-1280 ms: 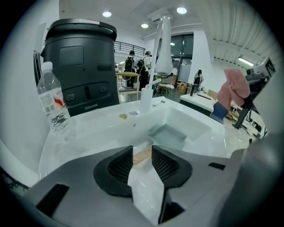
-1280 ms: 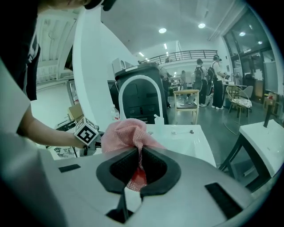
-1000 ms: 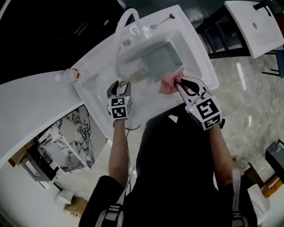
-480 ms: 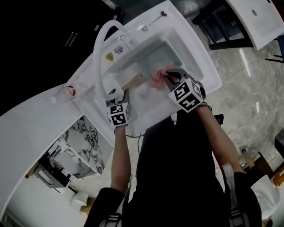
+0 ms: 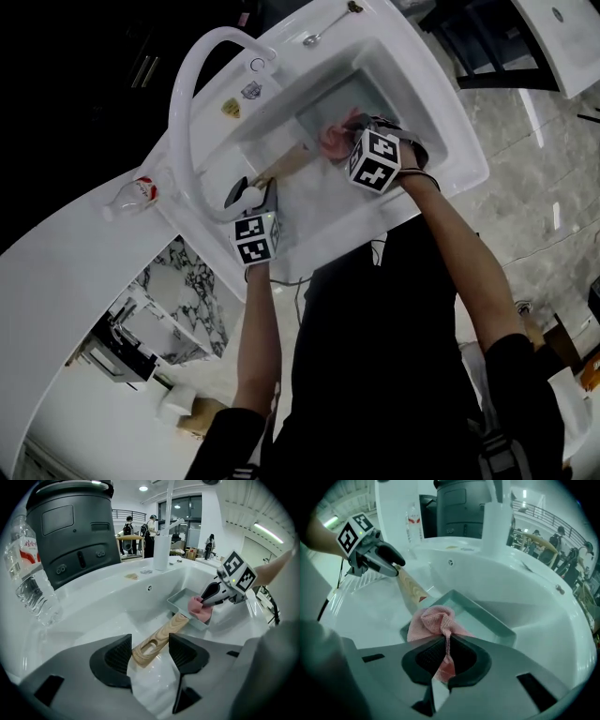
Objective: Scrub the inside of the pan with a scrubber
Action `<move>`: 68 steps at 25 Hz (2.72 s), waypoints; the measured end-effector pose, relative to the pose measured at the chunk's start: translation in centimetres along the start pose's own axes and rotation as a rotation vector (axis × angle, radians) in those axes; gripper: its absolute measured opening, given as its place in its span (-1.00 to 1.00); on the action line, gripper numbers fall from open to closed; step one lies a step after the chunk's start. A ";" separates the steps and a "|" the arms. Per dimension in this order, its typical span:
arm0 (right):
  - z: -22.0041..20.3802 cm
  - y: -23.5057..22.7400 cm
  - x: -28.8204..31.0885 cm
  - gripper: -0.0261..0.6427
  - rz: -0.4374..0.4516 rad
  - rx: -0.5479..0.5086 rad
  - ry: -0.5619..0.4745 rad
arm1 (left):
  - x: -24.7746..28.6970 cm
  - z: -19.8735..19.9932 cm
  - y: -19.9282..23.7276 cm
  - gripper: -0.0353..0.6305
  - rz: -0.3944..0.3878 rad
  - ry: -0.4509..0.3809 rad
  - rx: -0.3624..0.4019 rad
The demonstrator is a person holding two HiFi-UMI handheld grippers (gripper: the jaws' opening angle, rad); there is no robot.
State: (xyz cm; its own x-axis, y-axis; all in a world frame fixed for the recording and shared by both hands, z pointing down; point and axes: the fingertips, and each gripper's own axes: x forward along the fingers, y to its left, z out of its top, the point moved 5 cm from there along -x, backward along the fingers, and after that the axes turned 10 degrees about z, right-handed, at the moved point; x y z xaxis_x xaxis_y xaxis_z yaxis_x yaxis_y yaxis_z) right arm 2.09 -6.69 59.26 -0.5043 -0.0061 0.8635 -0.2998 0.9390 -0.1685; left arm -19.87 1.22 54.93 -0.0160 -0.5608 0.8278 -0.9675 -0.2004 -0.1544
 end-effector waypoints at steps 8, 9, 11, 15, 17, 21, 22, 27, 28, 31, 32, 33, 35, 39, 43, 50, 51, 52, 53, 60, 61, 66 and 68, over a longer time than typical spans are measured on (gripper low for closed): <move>-0.2 1.7 3.8 -0.80 0.104 -0.134 0.097 | 0.1 -0.2 0.1 -0.12 0.009 0.009 0.007; -0.2 1.9 4.1 -0.80 0.111 -0.154 0.104 | 0.1 -0.3 0.1 -0.12 0.010 0.011 0.008; 0.0 2.3 4.5 -0.80 0.131 -0.181 0.101 | 0.1 -0.2 0.1 -0.12 0.013 0.010 0.008; 0.7 3.6 5.1 -0.81 0.264 -0.191 0.071 | 0.2 0.0 0.0 -0.12 0.024 0.013 0.008; 0.8 3.8 5.3 -0.81 0.302 -0.189 0.071 | 0.2 -0.3 0.0 -0.12 0.030 0.018 0.007; 0.9 3.7 5.3 -0.82 0.442 -0.072 0.093 | 0.2 -0.2 -0.3 -0.12 0.026 0.017 -0.004; 0.8 3.5 5.3 -0.82 0.483 -0.028 0.110 | 0.2 -0.2 -0.3 -0.12 0.028 0.019 -0.005; -1.1 1.8 4.6 -0.82 0.541 0.108 0.266 | 0.2 0.2 -0.3 -0.12 0.040 0.039 -0.001; -1.6 1.2 4.4 -0.82 0.530 0.122 0.301 | 0.2 0.2 -0.3 -0.12 0.042 0.043 -0.003; -3.5 -0.7 3.6 -0.81 0.454 0.123 0.425 | 0.3 -0.1 -0.4 -0.12 0.039 0.037 -0.016; -4.1 -1.3 3.3 -0.81 0.420 0.117 0.468 | 0.3 -0.1 -0.4 -0.12 0.040 0.033 -0.015; -4.7 -1.8 3.1 -0.81 0.384 0.112 0.508 | 0.2 -0.1 -0.4 -0.12 0.042 0.030 -0.013; -5.7 -2.7 2.8 -0.81 0.309 0.094 0.583 | 0.2 0.0 -0.5 -0.12 0.045 0.025 -0.007; -6.6 -3.5 2.7 -0.81 0.157 0.027 0.691 | 0.2 0.1 -0.4 -0.12 0.038 0.018 0.001; -5.8 -4.8 2.8 -0.81 -0.070 0.041 0.626 | 0.2 0.1 -0.3 -0.12 0.048 0.012 -0.002; -2.0 -2.4 3.7 -0.81 -0.123 0.128 0.257 | 0.3 -0.1 -0.2 -0.12 0.065 0.012 0.019; -1.3 -1.5 4.0 -0.81 -0.086 0.121 0.211 | 0.3 -0.1 -0.2 -0.12 0.065 0.012 0.018; -0.6 -0.7 4.3 -0.81 -0.047 0.119 0.172 | 0.3 -0.1 -0.2 -0.12 0.064 0.012 0.018; 0.0 0.1 4.6 -0.81 -0.007 0.118 0.138 | 0.3 -0.1 -0.2 -0.12 0.064 0.013 0.017; -0.1 1.1 4.7 -0.81 0.041 0.101 0.190 | 0.3 -0.1 -0.2 -0.12 0.059 0.014 0.015; -0.9 0.1 4.4 -0.81 -0.013 0.126 0.226 | 0.3 -0.1 -0.2 -0.12 0.057 0.016 0.014; -3.6 -4.4 3.4 -0.84 -0.236 0.185 0.359 | 0.4 -0.3 -0.2 -0.12 0.054 0.016 0.013; -4.1 -5.8 3.3 -0.84 -0.291 0.194 0.396 | 0.4 -0.4 -0.2 -0.12 0.055 0.018 0.013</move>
State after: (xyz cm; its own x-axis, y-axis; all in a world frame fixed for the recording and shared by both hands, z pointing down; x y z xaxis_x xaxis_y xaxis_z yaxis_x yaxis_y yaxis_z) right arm 5.51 -10.73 65.03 -0.0440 -0.0914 0.9948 -0.5454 0.8365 0.0528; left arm -19.79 1.31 55.49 -0.0732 -0.5569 0.8274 -0.9617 -0.1803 -0.2064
